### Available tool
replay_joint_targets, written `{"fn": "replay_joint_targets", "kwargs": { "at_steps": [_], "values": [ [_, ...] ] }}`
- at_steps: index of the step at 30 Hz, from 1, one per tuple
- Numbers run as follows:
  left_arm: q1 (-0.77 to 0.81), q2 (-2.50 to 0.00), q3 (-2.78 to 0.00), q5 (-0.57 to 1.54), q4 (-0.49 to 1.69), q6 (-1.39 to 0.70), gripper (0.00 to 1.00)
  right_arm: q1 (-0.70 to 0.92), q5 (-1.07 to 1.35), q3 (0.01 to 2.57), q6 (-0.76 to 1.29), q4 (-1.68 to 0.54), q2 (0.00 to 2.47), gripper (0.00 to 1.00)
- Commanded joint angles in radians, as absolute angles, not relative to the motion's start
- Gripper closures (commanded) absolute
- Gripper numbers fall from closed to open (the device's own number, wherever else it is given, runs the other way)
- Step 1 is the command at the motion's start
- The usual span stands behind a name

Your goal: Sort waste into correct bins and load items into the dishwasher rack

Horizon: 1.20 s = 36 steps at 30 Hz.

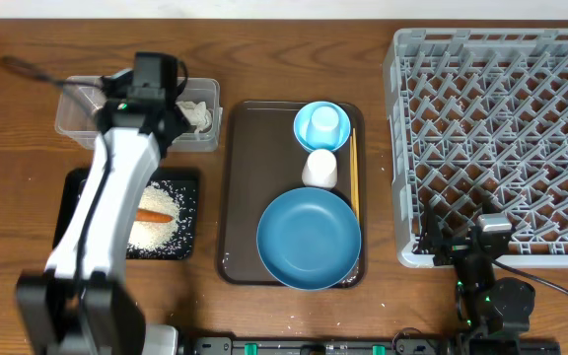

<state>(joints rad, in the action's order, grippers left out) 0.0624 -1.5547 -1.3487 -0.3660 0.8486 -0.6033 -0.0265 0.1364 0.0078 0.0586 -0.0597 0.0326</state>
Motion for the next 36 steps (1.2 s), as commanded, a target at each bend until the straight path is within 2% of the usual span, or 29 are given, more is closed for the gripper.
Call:
{"fn": "replay_joint_targets", "kwargs": {
  "at_steps": [1,7,16,31,36],
  "values": [
    [0.063,-1.430,-1.354,-0.367,0.934,-0.732,0.14,-0.045,0.131,0.006,0.047,-0.063,0.034,0.01],
    [0.063,-1.263,-1.338,-0.348,1.129,-0.732,0.14,-0.045,0.131,0.006,0.047,-0.063,0.034,0.01],
    [0.063,-1.179,-1.312,-0.313,1.424,-0.799,0.14,-0.044,0.131,0.006,0.047,-0.063,0.034,0.01],
    [0.063,-0.839,-1.108,-0.198,1.455,-0.852,0.14,-0.045,0.131,0.006,0.047,-0.064,0.034,0.01],
    [0.063,-0.772,-1.107,-0.146,1.453,-0.911,0.06,-0.045,0.131,0.006,0.047,-0.063,0.034,0.01]
  ]
}}
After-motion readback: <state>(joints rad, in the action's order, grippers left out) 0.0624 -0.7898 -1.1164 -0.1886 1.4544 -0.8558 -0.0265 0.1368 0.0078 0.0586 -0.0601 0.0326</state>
